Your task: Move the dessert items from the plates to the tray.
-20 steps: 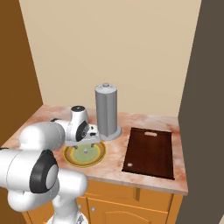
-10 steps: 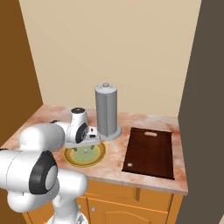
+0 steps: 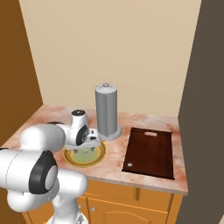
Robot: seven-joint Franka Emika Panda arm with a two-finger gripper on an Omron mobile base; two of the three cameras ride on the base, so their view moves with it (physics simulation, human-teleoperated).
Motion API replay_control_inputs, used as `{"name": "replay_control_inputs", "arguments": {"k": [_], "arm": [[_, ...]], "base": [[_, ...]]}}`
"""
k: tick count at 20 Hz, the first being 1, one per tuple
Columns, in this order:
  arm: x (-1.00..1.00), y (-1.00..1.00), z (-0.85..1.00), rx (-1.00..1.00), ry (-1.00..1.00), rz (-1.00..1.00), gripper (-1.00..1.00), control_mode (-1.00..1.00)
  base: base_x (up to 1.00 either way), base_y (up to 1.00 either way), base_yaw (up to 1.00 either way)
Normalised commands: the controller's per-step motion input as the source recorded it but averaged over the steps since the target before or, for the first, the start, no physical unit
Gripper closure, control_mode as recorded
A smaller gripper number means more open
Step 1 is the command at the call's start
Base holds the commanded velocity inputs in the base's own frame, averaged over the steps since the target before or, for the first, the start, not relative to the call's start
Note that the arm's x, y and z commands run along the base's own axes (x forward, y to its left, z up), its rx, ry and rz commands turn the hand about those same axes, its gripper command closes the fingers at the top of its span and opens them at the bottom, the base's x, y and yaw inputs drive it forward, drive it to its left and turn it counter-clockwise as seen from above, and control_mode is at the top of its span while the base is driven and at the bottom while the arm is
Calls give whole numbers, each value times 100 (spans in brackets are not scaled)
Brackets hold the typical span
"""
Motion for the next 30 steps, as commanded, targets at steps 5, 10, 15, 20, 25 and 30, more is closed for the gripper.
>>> {"name": "replay_control_inputs", "arguments": {"k": [5, 10, 15, 20, 25, 30], "arm": [[0, -5, -15, 0, 0, 0, -100, -100], [3, 0, -2, 0, 0, 0, -100, -100], [9, 0, 0, 0, 0, 0, -100, -100], [0, -8, -7, 0, 0, 0, -100, -100], [0, 0, -2, 0, 0, 0, -100, -100], [0, 0, 0, 0, 0, 0, 100, -100]], "base": [[0, 0, 0], [0, 0, 0], [0, 0, 0], [0, 0, 0], [0, 0, 0], [0, 0, 0]]}}
